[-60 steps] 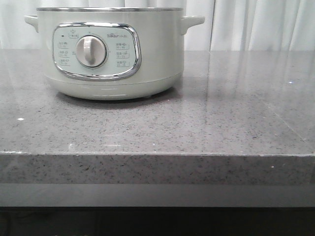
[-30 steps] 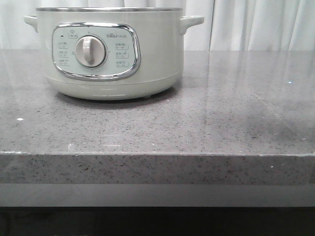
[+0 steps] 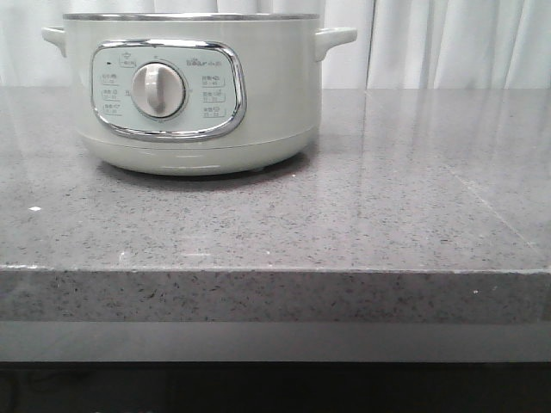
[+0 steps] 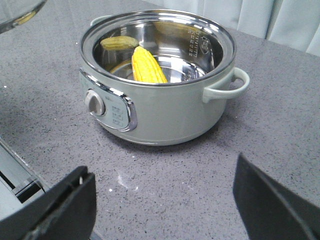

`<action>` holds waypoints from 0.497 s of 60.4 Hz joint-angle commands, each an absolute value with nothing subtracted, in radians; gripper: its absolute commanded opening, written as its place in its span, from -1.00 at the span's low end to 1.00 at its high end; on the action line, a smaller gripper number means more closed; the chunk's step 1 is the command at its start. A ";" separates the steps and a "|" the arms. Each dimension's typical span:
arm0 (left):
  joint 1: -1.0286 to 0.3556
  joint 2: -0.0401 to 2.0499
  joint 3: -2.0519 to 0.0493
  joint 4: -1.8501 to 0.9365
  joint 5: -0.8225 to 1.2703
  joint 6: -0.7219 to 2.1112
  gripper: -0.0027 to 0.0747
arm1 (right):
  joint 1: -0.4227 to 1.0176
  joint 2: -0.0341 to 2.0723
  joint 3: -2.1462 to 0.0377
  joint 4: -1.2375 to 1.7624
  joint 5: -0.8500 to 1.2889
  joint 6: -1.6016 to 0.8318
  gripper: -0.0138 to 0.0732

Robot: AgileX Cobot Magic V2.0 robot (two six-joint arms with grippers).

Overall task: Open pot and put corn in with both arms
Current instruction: 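Lower the corn into the pot and open the right gripper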

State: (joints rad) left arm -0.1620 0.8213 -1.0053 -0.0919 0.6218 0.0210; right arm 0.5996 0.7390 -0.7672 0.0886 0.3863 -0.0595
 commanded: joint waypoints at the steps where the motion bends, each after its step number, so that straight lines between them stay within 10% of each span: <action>1: -0.160 0.808 -1.045 -0.099 0.472 0.021 -0.22 | 0.595 0.707 -0.777 0.082 0.301 -0.061 0.66; 30: -0.160 0.822 -1.045 -0.120 0.446 0.021 -0.22 | 0.595 0.697 -0.777 0.082 0.303 -0.061 0.66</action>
State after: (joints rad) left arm -0.1620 0.8213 -1.0053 -0.0947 0.6200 0.0210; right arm 0.5996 0.7013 -0.7503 0.0886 0.3863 -0.0595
